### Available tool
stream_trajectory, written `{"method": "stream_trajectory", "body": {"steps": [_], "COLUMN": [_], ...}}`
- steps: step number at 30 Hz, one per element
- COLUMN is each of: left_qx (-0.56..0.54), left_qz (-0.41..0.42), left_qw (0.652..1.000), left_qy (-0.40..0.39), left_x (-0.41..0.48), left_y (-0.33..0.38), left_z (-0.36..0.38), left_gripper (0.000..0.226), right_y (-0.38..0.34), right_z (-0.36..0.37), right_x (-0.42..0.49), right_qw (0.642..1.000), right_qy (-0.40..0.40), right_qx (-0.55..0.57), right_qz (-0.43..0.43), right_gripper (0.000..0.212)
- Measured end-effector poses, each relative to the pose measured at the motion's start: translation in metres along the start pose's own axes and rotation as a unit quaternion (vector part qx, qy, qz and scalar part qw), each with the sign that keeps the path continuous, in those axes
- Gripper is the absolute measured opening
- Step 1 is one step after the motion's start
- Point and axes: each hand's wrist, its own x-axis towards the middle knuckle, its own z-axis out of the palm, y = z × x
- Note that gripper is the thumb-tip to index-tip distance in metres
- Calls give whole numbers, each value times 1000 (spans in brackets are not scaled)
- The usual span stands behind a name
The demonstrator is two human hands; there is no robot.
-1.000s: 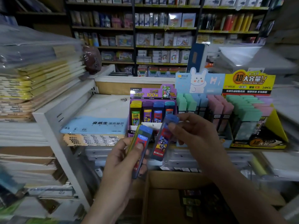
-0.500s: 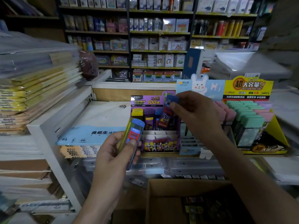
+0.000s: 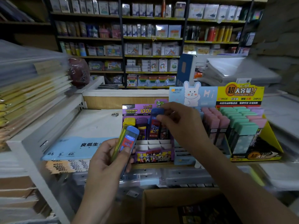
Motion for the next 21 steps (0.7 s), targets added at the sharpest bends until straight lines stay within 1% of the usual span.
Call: {"method": "stream_trajectory", "body": {"steps": [5, 8, 13, 17, 21], "left_qx": [9, 10, 11, 8, 7], "left_qz": [2, 3, 2, 4, 5], "left_qw": [1000, 1000, 1000, 1000, 1000], "left_qy": [-5, -5, -7, -10, -12], "left_x": [4, 5, 5, 6, 4], "left_y": [-1, -1, -3, -1, 1], "left_z": [-1, -3, -5, -5, -6], "left_gripper": [27, 32, 29, 26, 27], "right_y": [-4, -7, -7, -7, -5], "right_z": [1, 0, 1, 2, 1], "right_x": [-2, -2, -1, -4, -1], "right_qw": [997, 995, 995, 994, 995], "right_qy": [10, 13, 11, 22, 4], "right_qx": [-56, -68, -70, -80, -81], "right_qz": [-56, -71, -65, -78, -60], "right_gripper": [24, 24, 24, 24, 24]}}
